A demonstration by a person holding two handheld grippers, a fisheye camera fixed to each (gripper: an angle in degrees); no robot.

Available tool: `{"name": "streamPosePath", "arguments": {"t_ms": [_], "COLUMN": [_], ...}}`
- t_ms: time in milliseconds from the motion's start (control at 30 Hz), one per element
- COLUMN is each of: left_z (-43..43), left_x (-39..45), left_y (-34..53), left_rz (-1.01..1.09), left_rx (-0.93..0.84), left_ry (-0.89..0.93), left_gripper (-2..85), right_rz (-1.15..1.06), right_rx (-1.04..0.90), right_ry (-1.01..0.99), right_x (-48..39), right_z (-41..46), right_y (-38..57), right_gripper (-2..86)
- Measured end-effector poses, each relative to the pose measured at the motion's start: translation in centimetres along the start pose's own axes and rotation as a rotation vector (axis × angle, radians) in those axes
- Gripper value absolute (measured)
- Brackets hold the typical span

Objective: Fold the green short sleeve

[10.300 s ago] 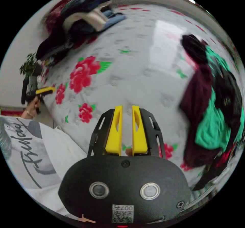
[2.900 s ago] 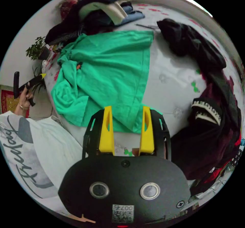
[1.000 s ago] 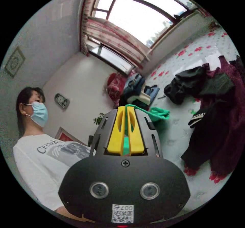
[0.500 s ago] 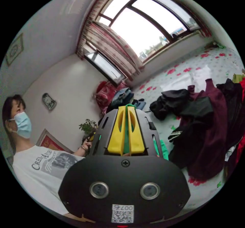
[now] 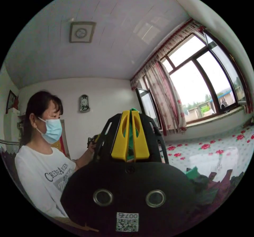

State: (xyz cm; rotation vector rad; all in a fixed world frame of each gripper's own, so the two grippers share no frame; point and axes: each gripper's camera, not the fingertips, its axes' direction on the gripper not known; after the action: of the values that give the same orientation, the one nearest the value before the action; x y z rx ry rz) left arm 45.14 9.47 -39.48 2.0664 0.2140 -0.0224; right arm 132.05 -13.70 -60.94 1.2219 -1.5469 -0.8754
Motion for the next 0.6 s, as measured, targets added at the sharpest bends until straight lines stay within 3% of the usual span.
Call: {"name": "streamPosePath", "arguments": {"t_ms": [200, 467, 600], "left_z": [-5.3, -12.1, -11.8], "left_x": [-2.8, -10.1, -11.3], "left_y": [11.9, 34.0, 38.9], "left_rz": [-0.27, -0.947, -1.027], "left_rx": [-0.213, -0.518, -0.656], "left_ry": [-0.161, -0.533, -0.6], "left_gripper": [-0.8, -0.5, 0.4], "right_rz": [0.218, 0.779, 0.917], "right_rx": [-0.277, -0.533, -0.686], "right_ry": [0.16, 0.314, 0.359], "right_x": [0.6, 6.3, 8.6], "right_z": [-2.1, -4.8, -4.1], "right_y": [12.1, 31.5, 37.6], "right_gripper": [-0.3, -0.3, -0.3]}}
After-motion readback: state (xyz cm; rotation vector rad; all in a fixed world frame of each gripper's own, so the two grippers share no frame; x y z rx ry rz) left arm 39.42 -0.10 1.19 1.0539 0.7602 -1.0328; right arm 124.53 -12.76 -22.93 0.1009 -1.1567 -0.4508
